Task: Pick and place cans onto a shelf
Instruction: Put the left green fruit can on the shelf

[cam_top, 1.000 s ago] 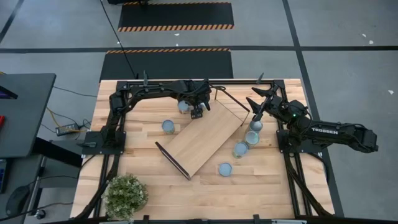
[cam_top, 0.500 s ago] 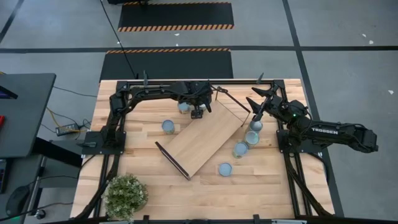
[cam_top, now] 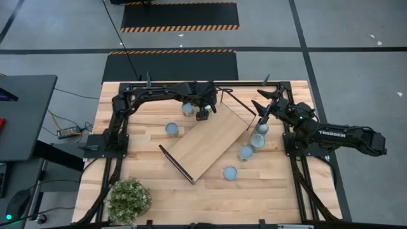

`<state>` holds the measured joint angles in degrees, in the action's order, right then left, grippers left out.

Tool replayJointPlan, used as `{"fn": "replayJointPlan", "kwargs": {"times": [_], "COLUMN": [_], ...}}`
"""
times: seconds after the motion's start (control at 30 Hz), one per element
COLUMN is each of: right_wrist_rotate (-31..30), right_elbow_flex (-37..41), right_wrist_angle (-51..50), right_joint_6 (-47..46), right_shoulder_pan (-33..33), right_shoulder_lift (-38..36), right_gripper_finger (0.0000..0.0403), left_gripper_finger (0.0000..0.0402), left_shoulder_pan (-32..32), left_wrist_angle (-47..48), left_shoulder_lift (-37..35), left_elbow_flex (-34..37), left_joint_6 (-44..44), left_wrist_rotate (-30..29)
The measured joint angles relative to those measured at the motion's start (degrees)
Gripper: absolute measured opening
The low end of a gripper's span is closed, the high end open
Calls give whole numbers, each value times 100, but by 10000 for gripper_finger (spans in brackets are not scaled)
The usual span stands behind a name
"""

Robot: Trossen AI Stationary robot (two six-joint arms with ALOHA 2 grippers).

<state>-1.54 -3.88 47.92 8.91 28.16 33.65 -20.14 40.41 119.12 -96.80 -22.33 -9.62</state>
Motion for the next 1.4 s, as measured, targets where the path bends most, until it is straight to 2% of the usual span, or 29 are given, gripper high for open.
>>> {"fn": "replayJointPlan", "kwargs": {"times": [0.37, 0.63, 0.77, 0.9, 1.03, 1.27, 1.4], "right_wrist_rotate": [9, 11, 11, 11, 8, -24, -36], "right_elbow_flex": [0, 0, 0, 0, 0, 0, 0], "right_wrist_angle": [0, 0, -1, -2, -2, -4, -4], "right_joint_6": [2, 2, 2, 2, 4, 4, 20], "right_shoulder_pan": [0, 0, 0, 0, 1, 2, 2], "right_shoulder_lift": [0, 0, 0, -1, 0, -2, -2], "right_gripper_finger": [261, 261, 261, 261, 261, 261, 261], "left_gripper_finger": [385, 333, 327, 327, 327, 327, 327], "left_shoulder_pan": [7, 11, 9, 0, -4, -16, 102], "left_wrist_angle": [2, -9, 33, 319, 658, 1249, 1254], "left_shoulder_lift": [173, 156, 149, 140, 121, 106, 103], "left_elbow_flex": [5, -1, -1, -217, -739, -1634, -1638], "left_joint_6": [-111, 123, 405, 770, 1268, 2596, 3417], "left_wrist_rotate": [-21, -184, -380, -432, -435, -423, -34]}}
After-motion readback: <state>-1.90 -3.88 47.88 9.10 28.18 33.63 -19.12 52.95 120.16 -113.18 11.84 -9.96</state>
